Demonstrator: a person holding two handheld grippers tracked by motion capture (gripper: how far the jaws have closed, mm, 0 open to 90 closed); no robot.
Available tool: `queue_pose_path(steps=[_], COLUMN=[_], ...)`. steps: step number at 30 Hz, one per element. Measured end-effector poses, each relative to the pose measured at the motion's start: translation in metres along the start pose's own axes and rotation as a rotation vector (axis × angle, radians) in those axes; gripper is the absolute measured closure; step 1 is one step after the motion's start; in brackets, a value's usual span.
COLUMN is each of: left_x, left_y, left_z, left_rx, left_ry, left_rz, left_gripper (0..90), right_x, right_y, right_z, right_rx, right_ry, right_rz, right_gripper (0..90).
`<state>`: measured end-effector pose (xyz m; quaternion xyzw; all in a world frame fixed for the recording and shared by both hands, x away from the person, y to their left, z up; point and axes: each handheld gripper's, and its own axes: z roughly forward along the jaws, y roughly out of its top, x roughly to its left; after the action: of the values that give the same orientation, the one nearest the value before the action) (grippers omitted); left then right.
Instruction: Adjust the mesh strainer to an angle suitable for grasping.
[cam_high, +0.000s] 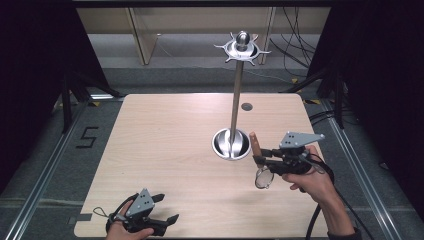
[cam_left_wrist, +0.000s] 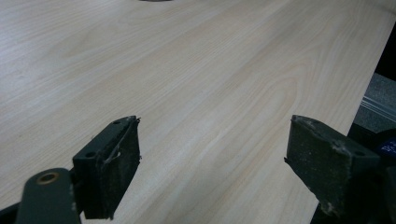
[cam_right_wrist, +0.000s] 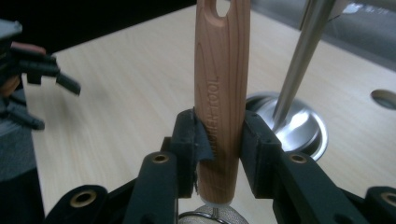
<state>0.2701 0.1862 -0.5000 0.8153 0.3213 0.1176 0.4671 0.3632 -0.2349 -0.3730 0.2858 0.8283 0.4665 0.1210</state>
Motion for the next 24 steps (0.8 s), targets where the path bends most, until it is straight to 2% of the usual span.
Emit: queue_pose_path(steps=[4,6,7,8,9,10,11,12,13,15,16,17,19,20,21,22,23,24], left_x=[0.000,0.001,0.001,0.001,0.001,0.001,0.000,0.000,0.001,-0.001,0.000,0.001,0.000,0.001,0.001,0.001,0.001,0.001], left_y=[0.000,0.001,0.001,0.000,0.000,0.000,0.000,0.000,0.000,0.000,0.000,0.000,0.000,0.001,0.000,0.000,0.000,0.001], left_z=[0.000,0.000,0.000,0.000,0.000,0.000,0.000,0.000,0.000,0.000,0.000,0.000,0.001,-0.001,0.000,0.000,0.000,0.000], left_rx=[0.002,0.003,0.005,0.003,0.000,0.000,0.000,0.003,0.003,-0.005,-0.007,0.002,-0.008,0.011,-0.007,0.004,0.002,0.001], left_ry=[0.000,-0.002,-0.002,-0.002,-0.002,-0.002,0.000,-0.001,-0.001,-0.002,-0.005,-0.004,-0.006,0.002,-0.006,-0.005,-0.005,-0.006], left_rz=[0.005,0.029,0.030,0.027,0.023,0.012,0.001,0.008,0.014,-0.004,0.013,0.027,-0.006,0.022,0.018,0.026,0.021,0.021], left_gripper=[16.8,16.8,16.8,16.8,16.8,16.8,16.8,16.8,16.8,16.8,16.8,16.8,16.9,16.9,16.8,16.8,16.8,16.8], right_x=[-0.004,-0.007,-0.006,-0.006,-0.008,-0.007,-0.008,-0.009,-0.010,-0.011,-0.012,-0.012,-0.014,-0.015,-0.016,-0.017,-0.017,-0.019], right_y=[0.014,0.021,0.025,0.028,0.032,0.035,0.039,0.042,0.046,0.054,0.057,0.060,0.067,0.070,0.073,0.076,0.079,0.082], right_z=[-0.002,-0.003,-0.005,-0.005,-0.005,-0.005,-0.007,-0.007,-0.007,-0.010,-0.010,-0.011,-0.013,-0.014,-0.015,-0.016,-0.016,-0.017], right_rx=[-0.064,-0.099,-0.099,-0.119,-0.137,-0.148,-0.147,-0.159,-0.175,-0.186,-0.197,-0.202,-0.208,-0.209,-0.226,-0.230,-0.235,-0.240], right_ry=[-0.022,-0.024,-0.032,-0.035,-0.044,-0.052,-0.042,-0.048,-0.057,-0.061,-0.072,-0.073,-0.075,-0.082,-0.083,-0.090,-0.088,-0.091], right_rz=[0.014,0.010,0.029,0.025,-0.003,0.022,0.023,0.008,0.010,0.026,0.010,0.016,0.023,0.019,0.018,0.010,0.026,0.009], right_gripper=[69.7,69.8,69.8,69.7,69.8,69.8,69.8,69.8,69.8,69.8,69.8,69.8,69.8,69.8,69.8,69.8,69.8,69.8])
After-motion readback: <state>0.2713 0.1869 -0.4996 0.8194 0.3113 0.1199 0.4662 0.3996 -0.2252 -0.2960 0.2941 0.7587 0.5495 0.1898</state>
